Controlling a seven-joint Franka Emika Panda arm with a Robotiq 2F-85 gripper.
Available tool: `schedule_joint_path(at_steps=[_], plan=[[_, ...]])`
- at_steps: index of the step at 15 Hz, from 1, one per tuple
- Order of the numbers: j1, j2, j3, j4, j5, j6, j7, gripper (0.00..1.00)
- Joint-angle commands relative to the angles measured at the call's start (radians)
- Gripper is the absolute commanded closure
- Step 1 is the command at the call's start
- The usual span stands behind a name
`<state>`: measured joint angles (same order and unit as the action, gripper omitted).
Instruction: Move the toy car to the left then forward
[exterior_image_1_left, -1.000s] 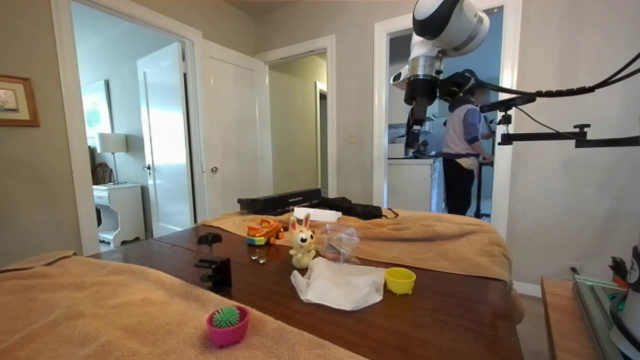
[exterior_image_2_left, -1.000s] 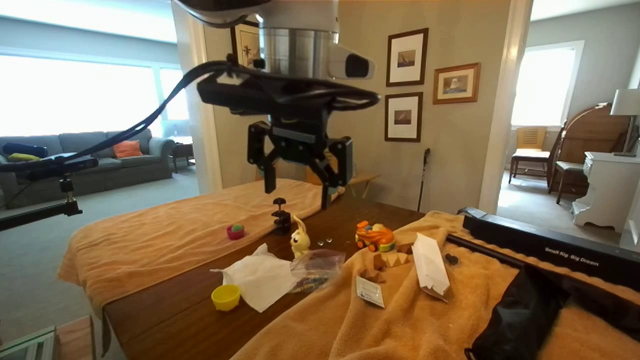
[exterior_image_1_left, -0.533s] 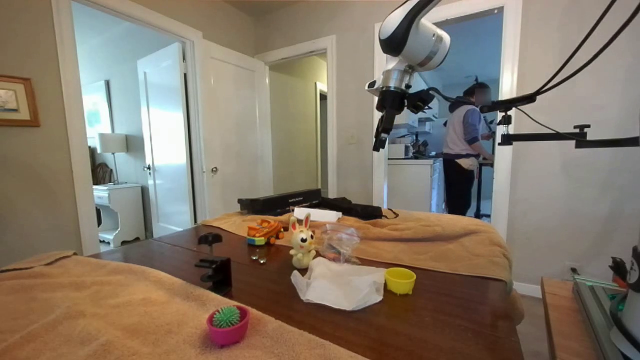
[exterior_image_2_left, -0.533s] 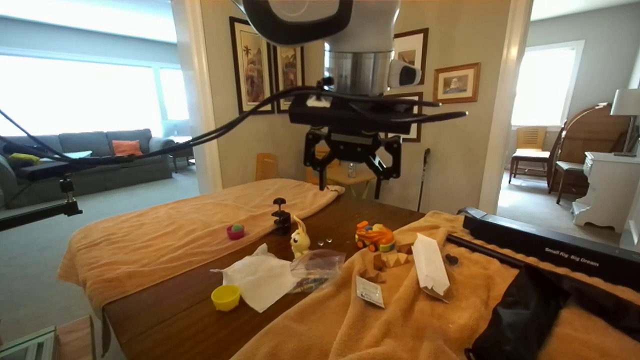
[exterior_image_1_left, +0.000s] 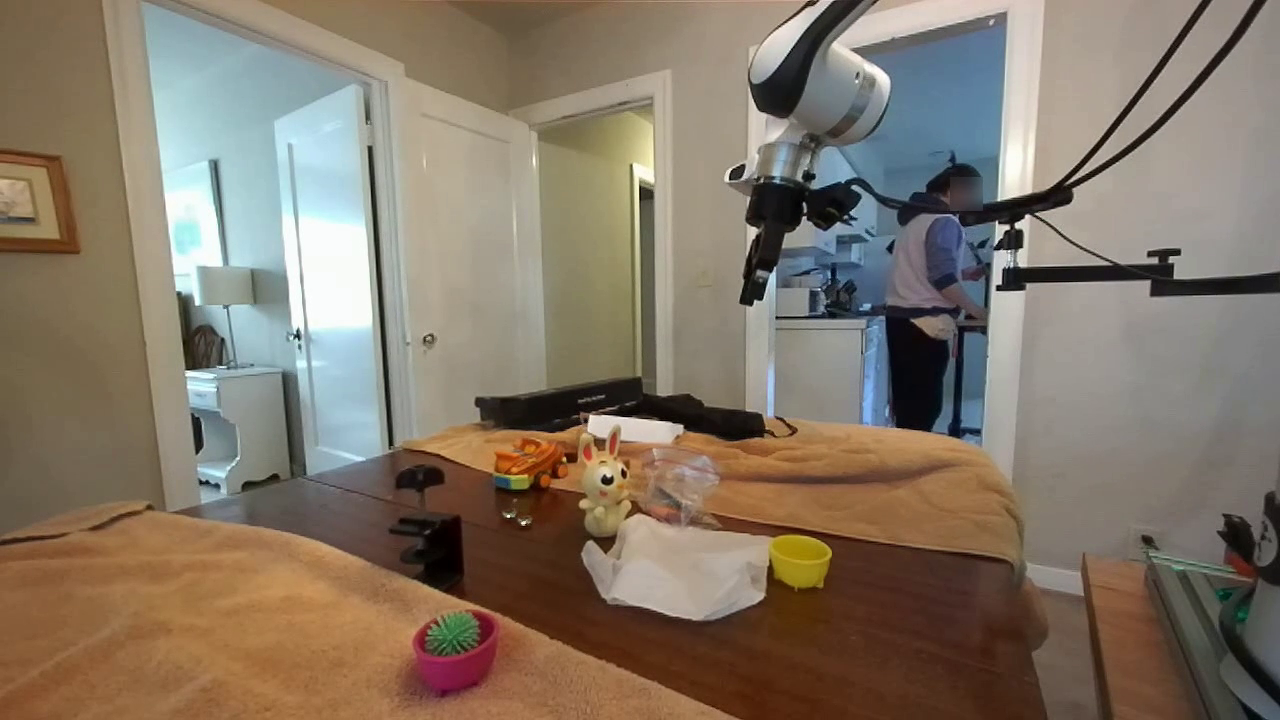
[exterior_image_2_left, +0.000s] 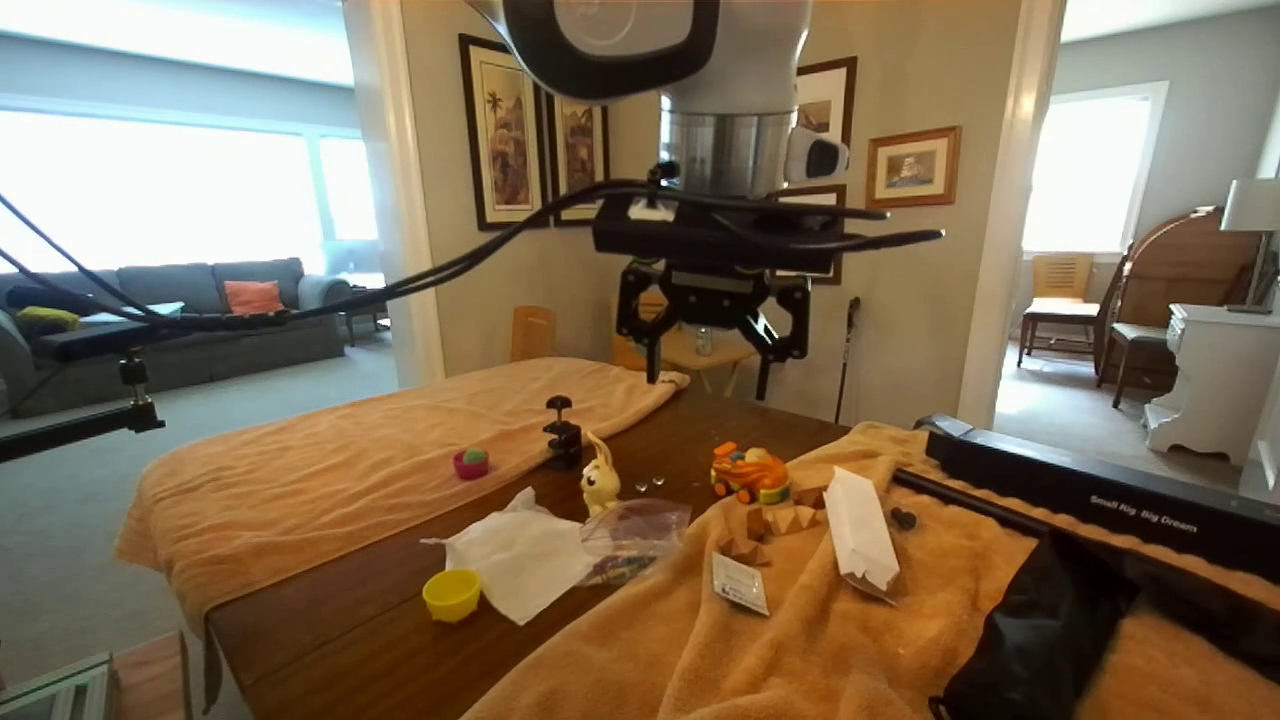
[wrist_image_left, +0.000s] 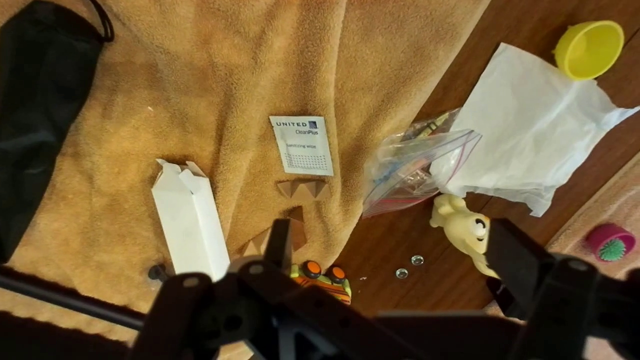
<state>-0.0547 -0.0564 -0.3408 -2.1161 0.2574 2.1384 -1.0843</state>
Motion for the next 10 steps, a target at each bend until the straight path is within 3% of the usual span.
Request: schedule_joint_path(at_steps=[1,5,10], plan=[[-0.047,0.104,0.047,0.095,0.111,-0.012,-0.137,0.0],[-0.081,0.257,0.119,0.262,0.187,-0.059,-0.344,0.0],[-0.109,0.429,0.236,0.452,0.102,-0.129,-0.458,0.0]])
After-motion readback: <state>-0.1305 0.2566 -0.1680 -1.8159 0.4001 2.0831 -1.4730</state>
